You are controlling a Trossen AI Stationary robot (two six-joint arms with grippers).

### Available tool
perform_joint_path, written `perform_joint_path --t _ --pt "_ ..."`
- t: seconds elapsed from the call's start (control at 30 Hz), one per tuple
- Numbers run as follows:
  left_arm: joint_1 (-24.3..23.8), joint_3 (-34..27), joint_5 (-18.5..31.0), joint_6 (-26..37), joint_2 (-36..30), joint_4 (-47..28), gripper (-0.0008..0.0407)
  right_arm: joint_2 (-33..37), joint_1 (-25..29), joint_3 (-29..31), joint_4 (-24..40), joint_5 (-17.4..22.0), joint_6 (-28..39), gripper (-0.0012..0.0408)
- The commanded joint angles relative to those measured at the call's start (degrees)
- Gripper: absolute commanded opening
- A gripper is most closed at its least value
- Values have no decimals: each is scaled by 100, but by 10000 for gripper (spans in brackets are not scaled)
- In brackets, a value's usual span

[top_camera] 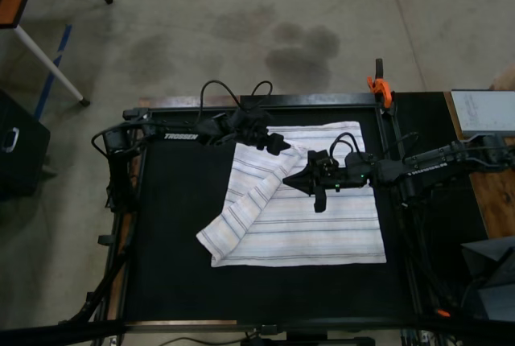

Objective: Fold the towel

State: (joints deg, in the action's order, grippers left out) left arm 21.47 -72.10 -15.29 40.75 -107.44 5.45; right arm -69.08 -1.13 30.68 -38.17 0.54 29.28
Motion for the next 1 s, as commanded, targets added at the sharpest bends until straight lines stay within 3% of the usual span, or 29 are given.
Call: perform_joint_path --t 0.0,0.1,0.3,0.43,0.53,0.67,0.8,0.97 --pt "2 4 -35 -264 96 -216 334 -2 0 2 2 -4 35 1" --pt "2 4 -28 -459 299 -765 369 -2 -46 2 2 -4 28 0" --pt "-39 39 52 -1130 815 -2020 374 -2 -175 2 428 105 367 0" --pt "-155 94 313 -1445 1228 -2664 374 -28 -278 0 1346 713 966 1" --pt "-337 236 828 -1578 1569 -3023 374 -157 -295 0 1779 1110 1731 1" --pt "-664 673 1504 -1425 2006 -3034 374 -413 -146 0 2166 1563 2229 8" --pt "-935 1099 1864 -1187 2286 -2920 374 -693 118 0 2369 1856 2479 44" --pt "-1062 1537 1904 -887 2441 -2621 374 -903 702 0 2487 1853 2664 136"
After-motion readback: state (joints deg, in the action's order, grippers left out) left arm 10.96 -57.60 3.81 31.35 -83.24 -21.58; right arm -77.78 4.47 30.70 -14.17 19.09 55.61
